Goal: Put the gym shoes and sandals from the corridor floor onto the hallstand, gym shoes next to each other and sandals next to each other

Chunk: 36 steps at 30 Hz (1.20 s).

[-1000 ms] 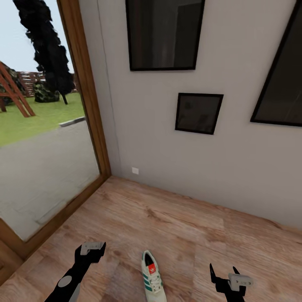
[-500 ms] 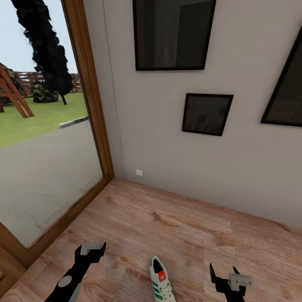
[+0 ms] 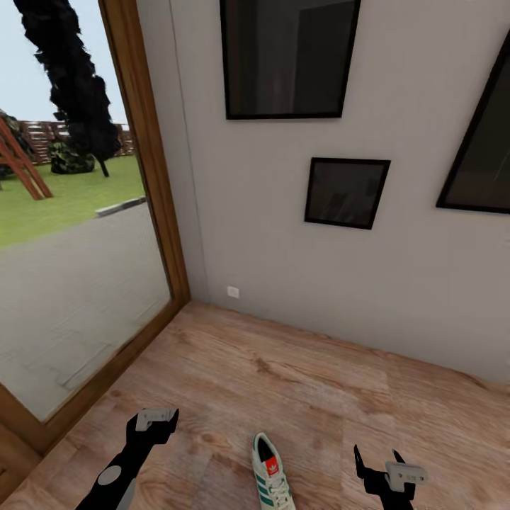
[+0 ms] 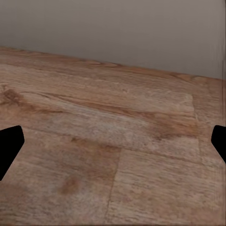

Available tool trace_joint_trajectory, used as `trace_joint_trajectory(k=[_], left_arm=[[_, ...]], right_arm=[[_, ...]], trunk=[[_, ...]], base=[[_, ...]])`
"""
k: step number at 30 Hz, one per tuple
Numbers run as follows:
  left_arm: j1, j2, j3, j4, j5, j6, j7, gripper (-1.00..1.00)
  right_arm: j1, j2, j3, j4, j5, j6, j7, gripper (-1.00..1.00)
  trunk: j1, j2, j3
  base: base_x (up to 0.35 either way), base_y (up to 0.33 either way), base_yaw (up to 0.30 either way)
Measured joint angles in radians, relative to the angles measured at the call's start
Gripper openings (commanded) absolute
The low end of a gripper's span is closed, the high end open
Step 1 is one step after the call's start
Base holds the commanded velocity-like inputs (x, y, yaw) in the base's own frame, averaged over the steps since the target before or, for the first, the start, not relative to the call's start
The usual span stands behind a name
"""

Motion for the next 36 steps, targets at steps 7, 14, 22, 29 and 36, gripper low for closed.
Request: trace_joint_trajectory(k=[7, 14, 22, 29, 36], left_arm=[[0.000, 0.000, 0.000, 0.000, 0.000, 0.000, 0.000, 1.00], [0.000, 0.000, 0.000, 0.000, 0.000, 0.000, 0.000, 1.00], [0.000, 0.000, 0.000, 0.000, 0.000, 0.000, 0.000, 1.00], [0.000, 0.000, 0.000, -0.001, 0.000, 0.000, 0.000, 1.00], [0.000, 0.000, 0.000, 0.000, 0.000, 0.000, 0.000, 1.00]], right_arm=[[0.000, 0.000, 0.000, -0.001, 0.000, 0.000, 0.000, 1.00], [0.000, 0.000, 0.000, -0.001, 0.000, 0.000, 0.000, 1.00], [0.000, 0.001, 0.000, -0.001, 0.000, -0.001, 0.000, 1.00], [0.000, 0.000, 0.000, -0.001, 0.000, 0.000, 0.000, 1.00], [0.000, -0.001, 0.000, -0.001, 0.000, 0.000, 0.000, 1.00]], trunk=[[0.000, 0.000, 0.000], [0.000, 0.000, 0.000], [0.000, 0.000, 0.000], [0.000, 0.000, 0.000], [0.000, 0.000, 0.001]], base=[[0.000, 0.000, -0.233], [0.000, 0.000, -0.103], [0.000, 0.000, -0.016], [0.000, 0.000, -0.001], [0.000, 0.000, -0.118]])
